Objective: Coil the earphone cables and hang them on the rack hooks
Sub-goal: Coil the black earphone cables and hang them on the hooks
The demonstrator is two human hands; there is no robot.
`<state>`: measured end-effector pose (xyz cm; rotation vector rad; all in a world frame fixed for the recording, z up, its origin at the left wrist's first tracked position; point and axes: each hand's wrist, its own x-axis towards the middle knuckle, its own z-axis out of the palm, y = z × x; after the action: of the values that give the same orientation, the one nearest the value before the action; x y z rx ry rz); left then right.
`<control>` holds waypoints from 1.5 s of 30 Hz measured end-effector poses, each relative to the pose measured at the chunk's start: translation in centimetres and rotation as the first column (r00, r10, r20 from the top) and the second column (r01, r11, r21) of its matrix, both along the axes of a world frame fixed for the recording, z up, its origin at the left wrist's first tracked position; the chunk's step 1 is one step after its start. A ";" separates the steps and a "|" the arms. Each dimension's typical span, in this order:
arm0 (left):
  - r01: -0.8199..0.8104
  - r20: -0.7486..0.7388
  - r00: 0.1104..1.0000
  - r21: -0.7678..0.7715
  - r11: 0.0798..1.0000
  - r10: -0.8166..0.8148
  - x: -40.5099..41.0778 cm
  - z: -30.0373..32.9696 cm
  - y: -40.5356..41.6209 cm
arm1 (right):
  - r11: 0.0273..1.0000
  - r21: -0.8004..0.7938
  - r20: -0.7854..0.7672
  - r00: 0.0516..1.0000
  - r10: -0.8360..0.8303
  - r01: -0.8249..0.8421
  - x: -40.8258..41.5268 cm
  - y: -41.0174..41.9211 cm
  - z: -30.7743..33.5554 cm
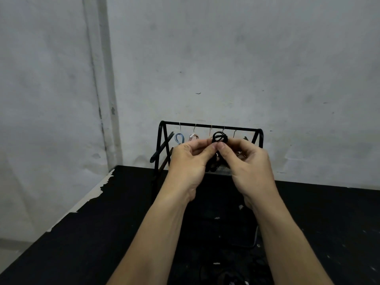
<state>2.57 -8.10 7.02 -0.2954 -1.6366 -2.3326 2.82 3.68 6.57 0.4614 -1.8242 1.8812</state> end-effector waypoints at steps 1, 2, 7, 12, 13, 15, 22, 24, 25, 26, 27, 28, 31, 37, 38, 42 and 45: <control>-0.005 -0.001 1.000 -0.011 1.000 0.005 0.0 0.0 0.1 | 1.000 -0.027 0.005 1.000 0.000 0.001 0.0 0.0 0.0; -0.001 0.003 1.000 -0.004 1.000 0.001 0.0 -0.1 0.3 | 0.999 -0.044 0.004 1.000 -0.002 0.002 0.0 0.0 0.0; 0.120 0.060 0.990 0.151 0.981 -0.130 0.0 -0.1 1.1 | 0.998 0.032 -0.007 0.998 -0.060 0.060 -0.4 0.0 -0.3; 0.168 0.067 0.981 0.173 0.971 -0.181 0.0 -0.3 1.5 | 0.945 0.246 -0.077 0.976 -0.205 0.217 -0.5 0.1 -0.7; 0.148 0.061 0.986 0.132 0.980 -0.157 -0.1 -0.4 1.3 | 0.935 0.270 -0.090 0.973 -0.215 0.231 -0.4 0.2 -0.6; 0.121 0.066 0.990 0.059 0.991 -0.125 -0.3 -0.6 0.7 | 0.919 0.314 -0.098 0.971 -0.219 0.239 -0.3 0.3 -0.5; 0.301 0.127 0.938 0.158 0.940 -0.322 -0.6 -0.5 0.0 | 0.981 0.175 0.011 0.997 -0.081 0.078 -0.8 0.3 -0.6; 0.316 0.131 0.931 0.178 0.932 -0.341 -0.7 -0.5 -0.1 | 0.993 0.107 0.023 0.998 -0.059 0.056 -0.9 0.4 -0.6; 0.313 0.130 0.933 0.165 0.935 -0.335 -0.7 -0.5 -0.1 | 0.995 0.084 0.026 0.998 -0.053 0.050 -0.9 0.4 -0.6; 0.304 0.127 0.938 0.148 0.941 -0.323 -0.8 -0.6 -0.1 | 0.997 0.067 0.033 0.998 -0.046 0.044 -1.0 0.4 -0.7; 0.293 0.128 0.942 0.131 0.947 -0.309 -0.8 -0.7 0.0 | 0.998 0.048 0.045 0.998 -0.036 0.034 -1.0 0.4 -0.8; 0.277 0.125 0.949 0.113 0.954 -0.290 -0.9 -0.7 -0.1 | 0.999 0.027 0.057 0.998 -0.021 0.020 -1.0 0.3 -0.8; 0.223 0.124 0.965 0.071 0.972 -0.230 -1.2 -0.9 0.0 | 1.000 0.018 0.098 0.995 -0.005 0.003 -1.2 0.0 -1.1; 0.098 0.107 0.990 -0.042 0.994 -0.093 -1.4 -1.5 0.3 | 0.991 0.117 0.113 0.991 -0.074 0.060 -1.2 0.1 -1.3; 0.071 0.100 0.993 -0.065 0.995 -0.065 -1.5 -1.6 0.3 | 0.990 0.122 0.113 0.990 -0.083 0.069 -1.1 0.1 -1.3; -0.023 0.061 0.998 -0.130 0.991 0.031 -1.5 -1.6 0.3 | 0.985 0.123 0.124 0.982 -0.139 0.124 -1.2 0.5 -1.1; -0.055 0.046 0.997 -0.146 0.988 0.062 -1.2 -1.6 0.5 | 0.961 0.171 0.089 0.968 -0.235 0.217 -1.3 1.2 -1.0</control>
<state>1.35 -7.60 5.43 -0.2167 -1.8172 -2.2000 1.54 4.93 5.61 0.1949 -2.0151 1.6420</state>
